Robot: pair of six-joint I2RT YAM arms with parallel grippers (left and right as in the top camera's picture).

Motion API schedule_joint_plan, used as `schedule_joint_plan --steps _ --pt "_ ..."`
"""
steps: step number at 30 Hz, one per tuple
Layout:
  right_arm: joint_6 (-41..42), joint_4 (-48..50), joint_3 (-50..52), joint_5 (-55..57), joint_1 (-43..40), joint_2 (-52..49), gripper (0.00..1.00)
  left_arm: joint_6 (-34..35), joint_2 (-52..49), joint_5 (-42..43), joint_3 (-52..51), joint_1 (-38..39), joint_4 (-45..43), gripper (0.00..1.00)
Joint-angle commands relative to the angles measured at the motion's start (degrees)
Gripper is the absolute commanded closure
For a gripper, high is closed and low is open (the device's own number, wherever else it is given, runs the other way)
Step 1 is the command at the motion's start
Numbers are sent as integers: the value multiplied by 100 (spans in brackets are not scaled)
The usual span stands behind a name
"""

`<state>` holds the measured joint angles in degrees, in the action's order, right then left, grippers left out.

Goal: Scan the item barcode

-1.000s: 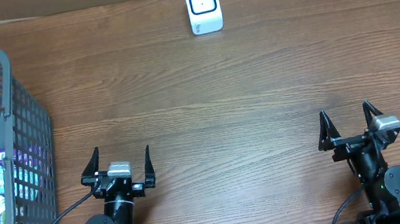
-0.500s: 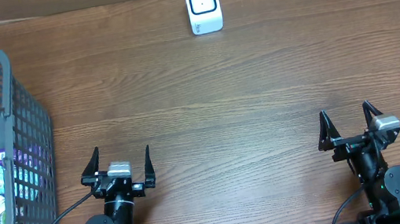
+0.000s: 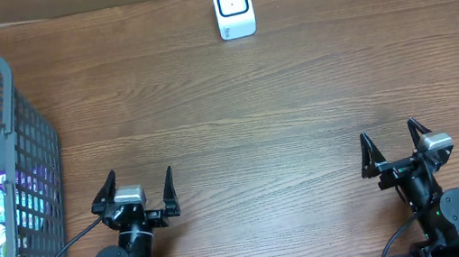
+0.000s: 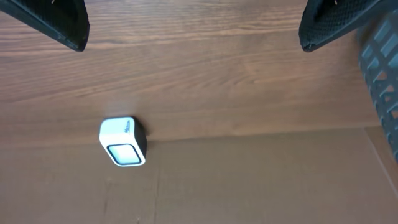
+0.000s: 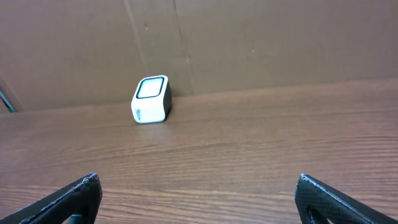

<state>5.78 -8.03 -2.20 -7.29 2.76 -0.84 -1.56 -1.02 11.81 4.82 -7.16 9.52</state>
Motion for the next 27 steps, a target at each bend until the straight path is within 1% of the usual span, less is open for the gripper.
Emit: schedule_joint_plan --steps 1,4,8,13,18,27 --pt "-11 -68 -391 -50 44 66 0 155 -140 68 560 4 258 0" --pt "-17 -173 -540 -50 44 61 0 155 -345 70 846 4 426 0" --pt "-31 -267 -778 -52 44 -9 0 164 -695 136 1178 4 439 0" --pt "-28 -337 -1093 -57 44 -256 0 332 -1193 229 1563 4 444 0" --pt "-26 -330 -1425 -254 44 -570 0 330 -1823 476 2055 4 490 0" --pt "-24 -640 -2024 -629 44 -1202 0 328 -2929 887 3303 4 1119 0"
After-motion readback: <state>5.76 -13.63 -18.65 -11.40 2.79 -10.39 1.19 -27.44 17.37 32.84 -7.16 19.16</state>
